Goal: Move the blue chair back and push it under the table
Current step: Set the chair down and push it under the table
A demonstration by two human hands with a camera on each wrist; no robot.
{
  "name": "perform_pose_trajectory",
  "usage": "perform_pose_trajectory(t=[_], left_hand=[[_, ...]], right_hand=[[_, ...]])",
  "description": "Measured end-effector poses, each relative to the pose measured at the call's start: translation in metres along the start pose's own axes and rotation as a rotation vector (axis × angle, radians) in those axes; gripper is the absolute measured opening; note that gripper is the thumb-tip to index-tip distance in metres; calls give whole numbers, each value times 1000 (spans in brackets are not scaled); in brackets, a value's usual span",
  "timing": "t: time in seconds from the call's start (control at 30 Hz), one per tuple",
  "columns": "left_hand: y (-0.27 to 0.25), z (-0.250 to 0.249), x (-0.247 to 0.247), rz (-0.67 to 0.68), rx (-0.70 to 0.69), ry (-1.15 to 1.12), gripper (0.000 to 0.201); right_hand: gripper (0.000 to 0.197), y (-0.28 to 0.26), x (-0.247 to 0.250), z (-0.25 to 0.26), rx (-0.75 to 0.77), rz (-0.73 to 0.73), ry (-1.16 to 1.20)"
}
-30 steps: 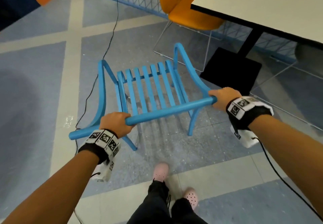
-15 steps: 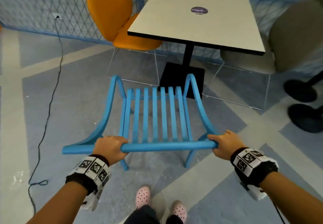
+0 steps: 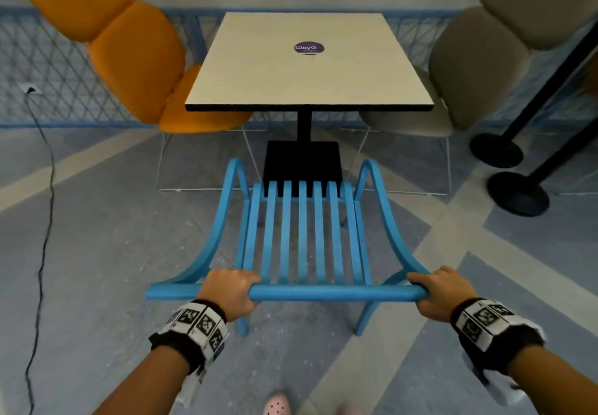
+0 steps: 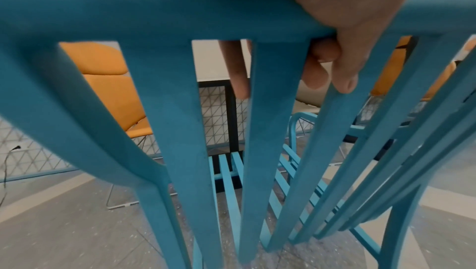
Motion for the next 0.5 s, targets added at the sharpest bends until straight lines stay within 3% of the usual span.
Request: perform_pose_trajectory(t=[0.07,0.23,0.3,0.4,0.5], left_hand=[[11,9,8,19,-17,-20,24],[42,29,15,-35,4,23,26],[52,30,21,-47,68,34,25],[65,25,31,-84,44,136,21],[77,25,27,12,127,83,31]], right_hand=[[29,11,3,2,-27,11,4],[20,38,14,3,-128,-4,57],[26,50,15,0,-131,18,56],[36,64,19,-8,-99,29,28],[30,71,29,-16,-70,29,4]])
Point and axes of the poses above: each hand's wrist, its own y-axis towards the middle knuckle, its own x-axis out of the back of the hand, z = x × y, the point moved 1 cm from there along y, towards the middle knuckle, and after that the axes turned 13 degrees about -y, right-handed, at the moved point
